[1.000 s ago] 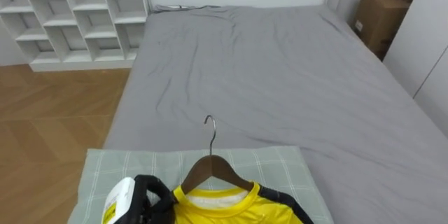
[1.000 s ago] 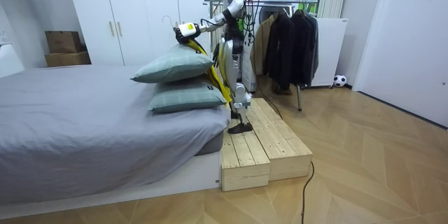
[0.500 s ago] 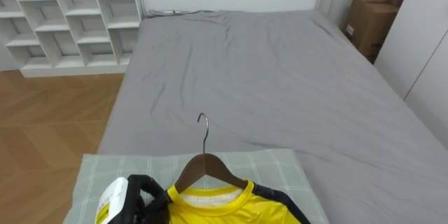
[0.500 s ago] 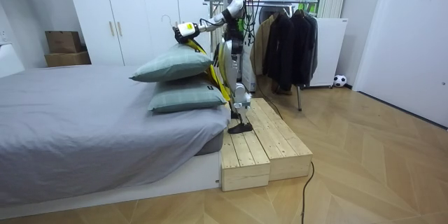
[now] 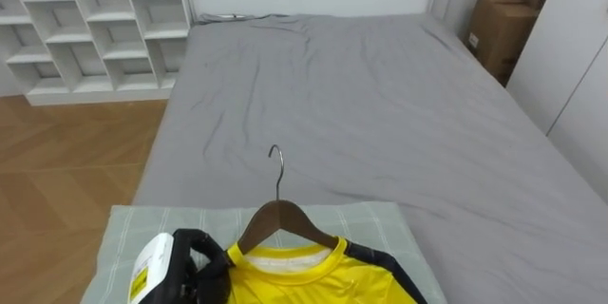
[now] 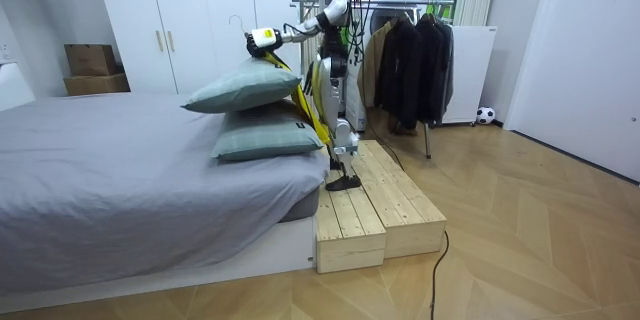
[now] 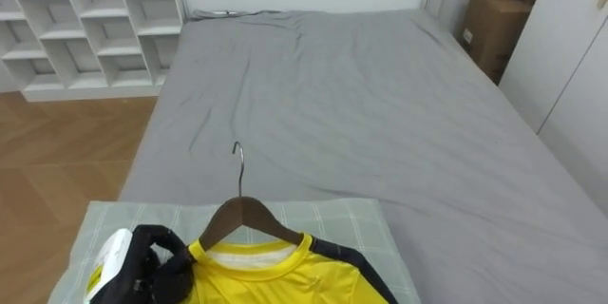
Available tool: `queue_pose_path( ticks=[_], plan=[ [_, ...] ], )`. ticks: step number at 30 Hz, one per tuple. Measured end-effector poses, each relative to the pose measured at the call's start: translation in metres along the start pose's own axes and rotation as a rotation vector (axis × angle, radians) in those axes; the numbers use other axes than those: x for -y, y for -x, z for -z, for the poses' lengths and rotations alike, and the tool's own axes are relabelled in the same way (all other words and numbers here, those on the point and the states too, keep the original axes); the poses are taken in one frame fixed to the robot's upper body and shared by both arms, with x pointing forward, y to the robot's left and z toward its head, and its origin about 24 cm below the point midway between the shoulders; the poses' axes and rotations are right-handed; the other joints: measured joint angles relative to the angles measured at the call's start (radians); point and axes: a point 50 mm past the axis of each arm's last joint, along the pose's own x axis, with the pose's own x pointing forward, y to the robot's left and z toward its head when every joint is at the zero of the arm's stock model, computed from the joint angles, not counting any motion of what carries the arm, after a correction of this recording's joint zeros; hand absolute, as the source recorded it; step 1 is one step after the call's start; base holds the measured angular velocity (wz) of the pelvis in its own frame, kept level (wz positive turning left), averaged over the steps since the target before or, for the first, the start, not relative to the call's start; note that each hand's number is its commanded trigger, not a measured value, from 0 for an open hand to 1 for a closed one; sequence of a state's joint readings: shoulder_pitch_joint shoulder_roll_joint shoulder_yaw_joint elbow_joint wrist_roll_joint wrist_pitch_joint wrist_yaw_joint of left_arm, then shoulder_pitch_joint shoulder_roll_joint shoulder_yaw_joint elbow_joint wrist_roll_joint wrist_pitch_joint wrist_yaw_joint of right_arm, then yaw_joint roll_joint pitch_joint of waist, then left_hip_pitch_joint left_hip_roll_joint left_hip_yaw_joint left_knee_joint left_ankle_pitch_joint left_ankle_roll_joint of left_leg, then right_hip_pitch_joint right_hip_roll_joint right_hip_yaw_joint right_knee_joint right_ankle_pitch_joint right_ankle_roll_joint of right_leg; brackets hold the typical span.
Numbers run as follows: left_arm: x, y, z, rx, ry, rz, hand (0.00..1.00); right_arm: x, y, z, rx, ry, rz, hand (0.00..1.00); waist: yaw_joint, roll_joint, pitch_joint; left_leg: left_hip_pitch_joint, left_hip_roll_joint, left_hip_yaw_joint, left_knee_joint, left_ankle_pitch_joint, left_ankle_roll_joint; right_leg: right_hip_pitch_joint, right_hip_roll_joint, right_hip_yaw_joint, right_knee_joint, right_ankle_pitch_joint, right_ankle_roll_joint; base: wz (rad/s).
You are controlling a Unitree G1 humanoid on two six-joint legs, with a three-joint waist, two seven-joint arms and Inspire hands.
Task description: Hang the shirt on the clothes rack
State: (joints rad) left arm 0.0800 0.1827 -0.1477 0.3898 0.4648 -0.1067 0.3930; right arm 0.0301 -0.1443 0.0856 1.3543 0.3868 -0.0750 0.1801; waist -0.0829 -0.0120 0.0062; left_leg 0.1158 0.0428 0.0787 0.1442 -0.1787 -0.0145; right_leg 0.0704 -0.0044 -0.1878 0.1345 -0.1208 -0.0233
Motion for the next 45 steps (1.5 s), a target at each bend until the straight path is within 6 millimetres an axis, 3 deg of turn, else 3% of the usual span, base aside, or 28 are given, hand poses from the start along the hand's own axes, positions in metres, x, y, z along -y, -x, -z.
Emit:
queue_pose_path(
  ticks=[8, 15, 22, 24, 25, 26, 27, 45],
  plan=[
    [-0.011, -0.004, -0.019, 0.083, 0.024, -0.038, 1.0, 0.0, 0.0, 0.0, -0.001, 0.001, -0.004, 0.0, 0.006, -0.004, 0.0024, 0.007, 0.001, 0.001, 0.0, 0.0, 0.0, 0.001, 0.002, 0.01, 0.0, 0.0, 0.0, -0.03],
    [-0.046, -0.009, -0.05, 0.233, 0.09, -0.214, 1.0, 0.0, 0.0, 0.003, -0.009, 0.0, -0.001, 0.0, 0.011, -0.005, 0.0046, 0.033, 0.002, 0.001, 0.0, -0.003, -0.004, 0.024, 0.005, 0.019, -0.001, -0.004, 0.0, -0.03],
    [-0.051, -0.006, -0.046, 0.223, 0.095, -0.242, 1.0, 0.002, 0.001, 0.005, -0.013, -0.001, 0.002, 0.0, 0.011, 0.003, -0.0007, 0.035, 0.008, 0.002, 0.0, -0.019, -0.001, 0.03, 0.012, 0.018, 0.0, -0.004, 0.0, 0.0],
    [-0.05, -0.004, -0.043, 0.213, 0.092, -0.24, 0.92, 0.002, 0.001, 0.005, -0.014, -0.003, 0.003, 0.0, 0.011, 0.005, -0.002, 0.035, 0.008, 0.002, 0.0, -0.019, -0.001, 0.031, 0.012, 0.018, 0.0, -0.004, 0.0, 0.0],
    [-0.05, -0.004, -0.043, 0.21, 0.091, -0.238, 0.75, 0.003, 0.001, 0.005, -0.013, -0.008, 0.004, 0.0, 0.011, 0.006, -0.0025, 0.035, 0.008, 0.002, 0.0, -0.019, -0.001, 0.03, 0.012, 0.018, 0.0, -0.004, 0.0, 0.0],
    [-0.05, -0.004, -0.043, 0.209, 0.091, -0.238, 0.75, 0.003, 0.001, 0.006, -0.014, -0.009, 0.004, 0.0, 0.011, 0.007, -0.0027, 0.035, 0.008, 0.002, 0.0, -0.019, -0.001, 0.03, 0.012, 0.018, 0.0, -0.004, 0.0, 0.0],
    [-0.05, -0.004, -0.043, 0.209, 0.091, -0.238, 1.0, 0.003, 0.001, 0.006, -0.013, -0.01, 0.004, 0.0, 0.011, 0.008, -0.0033, 0.035, 0.008, 0.002, 0.0, -0.019, -0.001, 0.03, 0.012, 0.018, -0.001, -0.004, 0.0, 0.0],
    [-0.048, -0.003, -0.041, 0.187, 0.095, -0.236, 1.0, 0.002, 0.001, 0.006, -0.02, -0.012, 0.001, 0.0, 0.008, 0.009, -0.0047, 0.037, 0.008, 0.002, 0.0, -0.019, -0.001, 0.031, 0.011, 0.017, -0.001, -0.005, 0.001, 0.0]
  ],
)
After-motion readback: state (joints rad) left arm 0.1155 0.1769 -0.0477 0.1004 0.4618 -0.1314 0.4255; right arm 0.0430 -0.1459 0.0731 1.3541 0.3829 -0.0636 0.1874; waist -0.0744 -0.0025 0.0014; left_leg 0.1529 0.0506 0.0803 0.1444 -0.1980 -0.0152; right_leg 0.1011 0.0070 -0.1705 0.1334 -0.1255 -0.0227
